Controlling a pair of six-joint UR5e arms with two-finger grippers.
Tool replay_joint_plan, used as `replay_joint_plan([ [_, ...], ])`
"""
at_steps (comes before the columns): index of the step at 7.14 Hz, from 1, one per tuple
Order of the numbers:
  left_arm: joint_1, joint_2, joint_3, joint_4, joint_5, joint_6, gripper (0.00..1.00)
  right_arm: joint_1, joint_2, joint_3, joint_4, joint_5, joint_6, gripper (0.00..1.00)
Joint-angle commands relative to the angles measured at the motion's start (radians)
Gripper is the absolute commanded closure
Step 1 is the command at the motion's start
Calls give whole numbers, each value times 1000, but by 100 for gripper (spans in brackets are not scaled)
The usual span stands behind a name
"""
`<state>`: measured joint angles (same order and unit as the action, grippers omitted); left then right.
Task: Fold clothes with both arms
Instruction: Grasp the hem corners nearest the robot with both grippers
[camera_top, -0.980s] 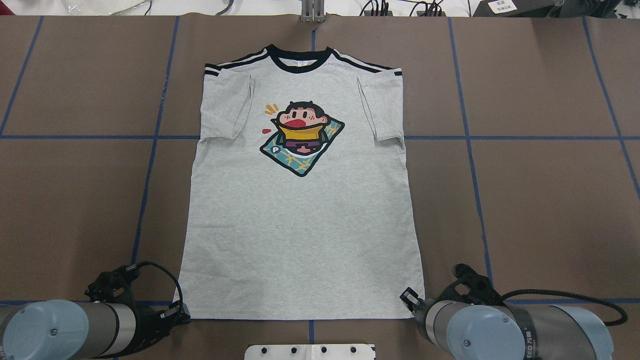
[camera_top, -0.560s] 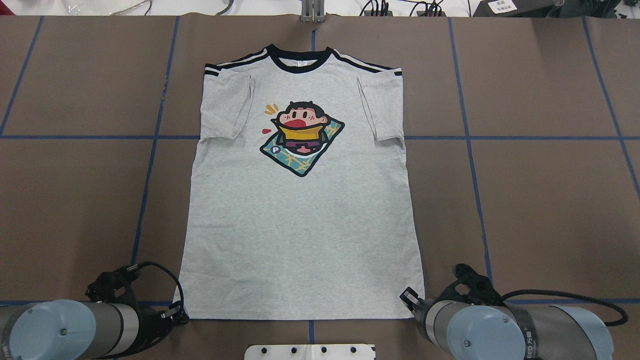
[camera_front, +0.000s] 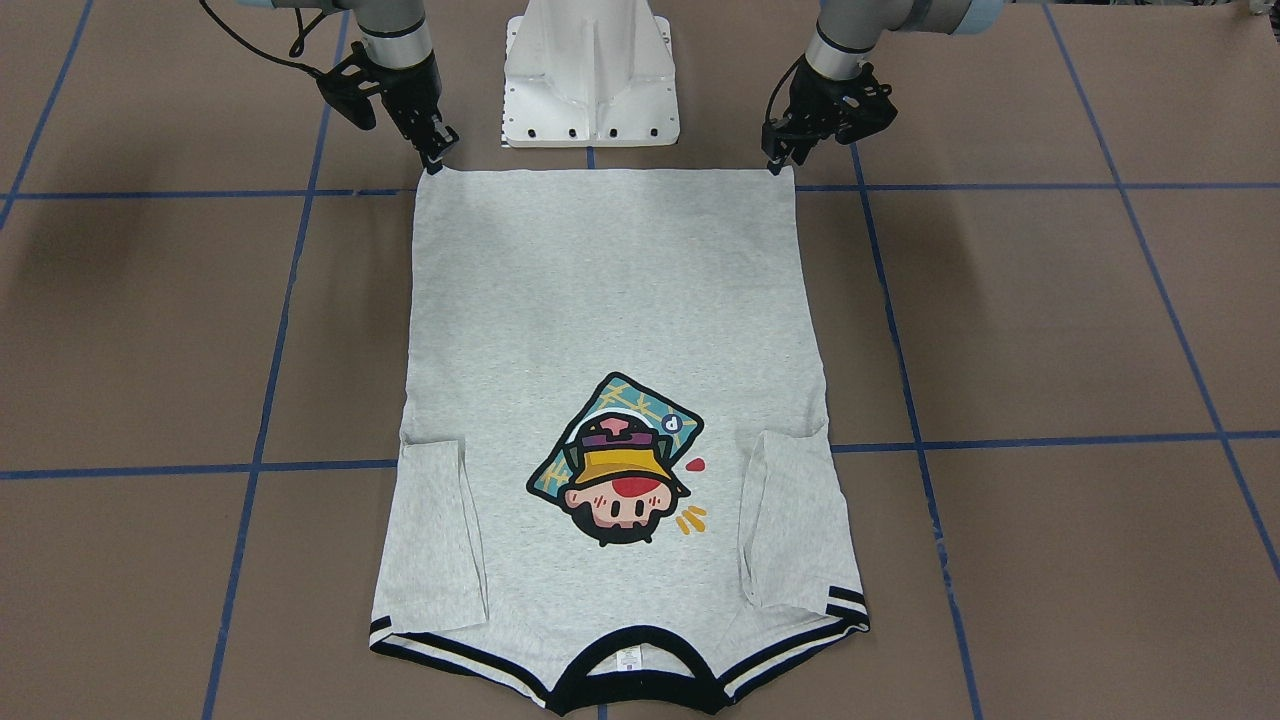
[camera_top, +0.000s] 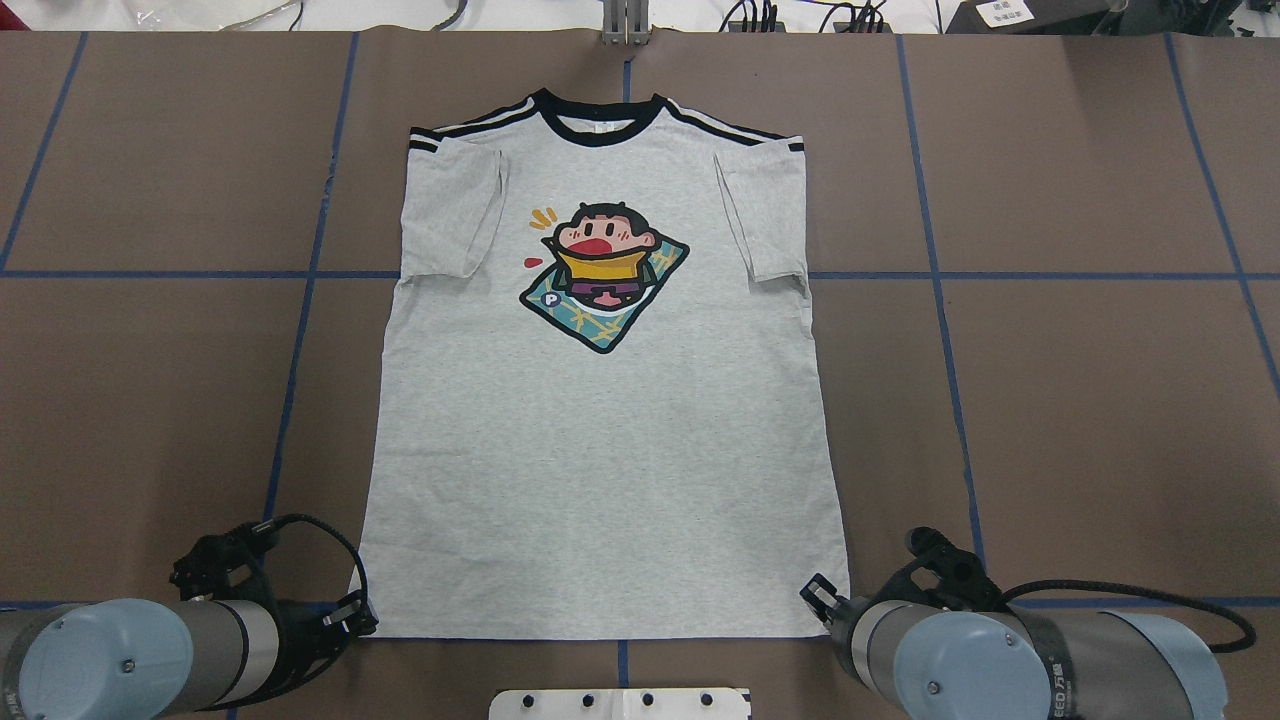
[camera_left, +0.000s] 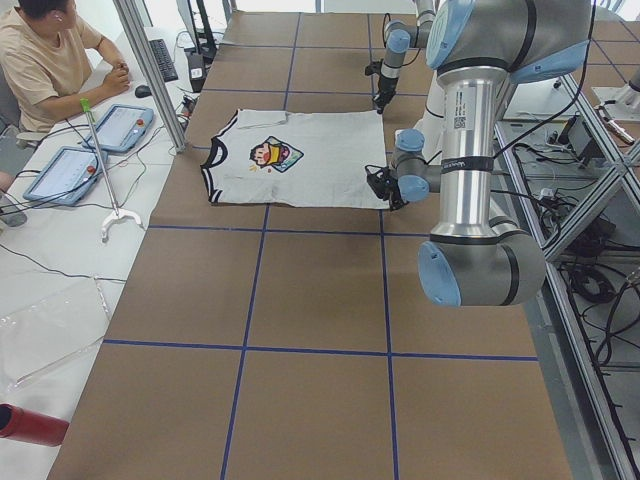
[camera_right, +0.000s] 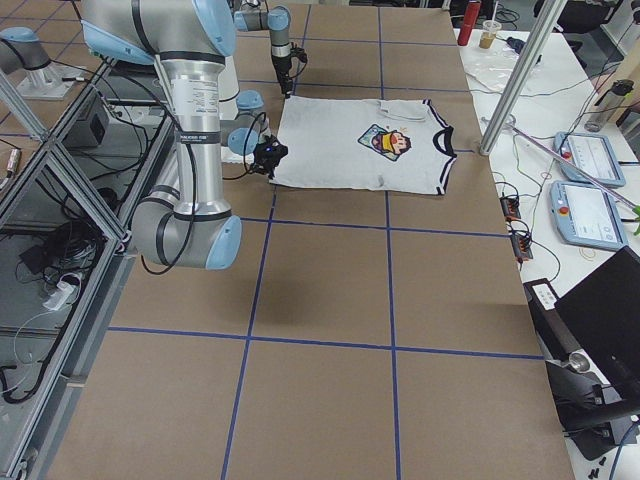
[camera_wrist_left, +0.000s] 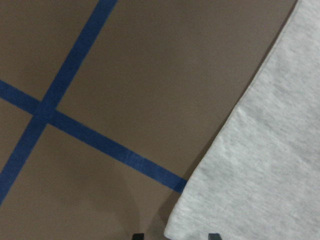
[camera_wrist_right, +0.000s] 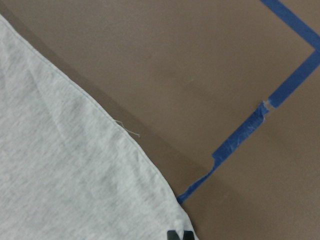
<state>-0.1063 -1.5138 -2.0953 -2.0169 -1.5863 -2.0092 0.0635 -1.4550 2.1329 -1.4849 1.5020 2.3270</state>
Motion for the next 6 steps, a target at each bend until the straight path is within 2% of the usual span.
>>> replay_joint_plan([
  [1,2,1,1,1,9,3,55,-1,1,-1,0,0,0,100],
  [2,5,3,1,1,23,3,61,-1,-1,-2,0,0,0,100],
  [3,3,4,0,1,23,3,93,-1,-1,-5,0,0,0,100],
  [4,2,4,-2,1,23,3,100,1,-1,-1,0,0,0,100],
  [6,-1,10,-56,12,22,4,100,1,1,1,0,1,0,100],
])
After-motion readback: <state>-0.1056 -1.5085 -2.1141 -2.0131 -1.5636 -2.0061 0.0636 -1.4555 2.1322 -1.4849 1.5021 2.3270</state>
